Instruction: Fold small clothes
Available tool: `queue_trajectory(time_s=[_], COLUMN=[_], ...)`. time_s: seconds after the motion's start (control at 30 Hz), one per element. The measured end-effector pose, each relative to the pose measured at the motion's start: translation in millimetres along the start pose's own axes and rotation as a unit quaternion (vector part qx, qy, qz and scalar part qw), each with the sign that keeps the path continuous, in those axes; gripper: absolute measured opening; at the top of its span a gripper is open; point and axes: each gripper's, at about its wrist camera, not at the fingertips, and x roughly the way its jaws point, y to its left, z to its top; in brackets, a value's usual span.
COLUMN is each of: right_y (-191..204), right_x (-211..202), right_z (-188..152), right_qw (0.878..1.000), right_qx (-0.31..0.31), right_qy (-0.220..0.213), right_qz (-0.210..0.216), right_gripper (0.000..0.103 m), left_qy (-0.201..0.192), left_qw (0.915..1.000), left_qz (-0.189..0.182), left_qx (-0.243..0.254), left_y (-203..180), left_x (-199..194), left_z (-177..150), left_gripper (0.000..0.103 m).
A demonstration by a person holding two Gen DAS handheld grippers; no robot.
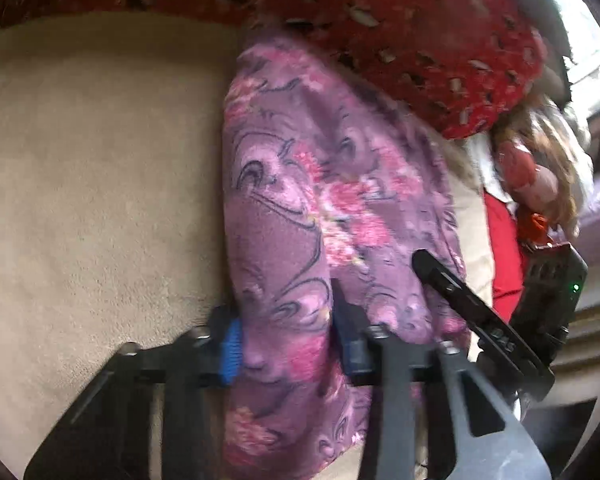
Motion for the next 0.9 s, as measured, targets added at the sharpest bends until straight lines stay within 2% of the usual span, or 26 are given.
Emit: queue_trajectory(time_s=[0.07,0.27,0.47,0.67,0.8,0.87,0.9], right_y=[4.0,33.7,69.2,105.7,119.4,118.5,114.9], right_x=[-5.5,-23.6,-48.3,-60.3,-51.6,-36.9,-22.5], right_z=[-0.3,-3.0,-16.9,-50.0,-83.8,-102.3,-114.4], right_qw=[1.0,0.997,0.995,0.996,0.997,0.998,0.998], right_qx=[-0.015,-0.057,-0.071,-0.06,-0.044,-0.029,-0.019], right_qy=[-0.007,-0.032,-0.057,-0.059,-0.039,-0.015,0.012], right_qz=[-0.01,-0.048,-0.03,0.024,0.058,0.062,0.052], right_gripper=[0.029,0.025,0.025,0.025,0.026,0.026,0.028], left_qy=[-0.015,-0.042,-0.059,-0.077,-0.062,-0.029,-0.01], left_qw=[0.9998,0.9987,0.9981,0.9966,0.9971,0.9967,0.9957], left_qz=[0.0,0.01,0.011,0.026,0.042,0.068,0.08], left_qx=[0.012,0.025,0.014,0.009,-0.013,-0.033,-0.046], left_y=[-3.9,-11.3,-1.6,27.9,61.2,83.4,94.0], left_x=[-8.2,-38.3,-77.4,-120.8,-123.4,-105.7,-95.7], left_z=[-2.6,-10.8,-29.5,-67.6,-96.8,-110.3,-115.0], left_gripper=[0.027,0.026,0.026,0.027,0.028,0.03,0.034])
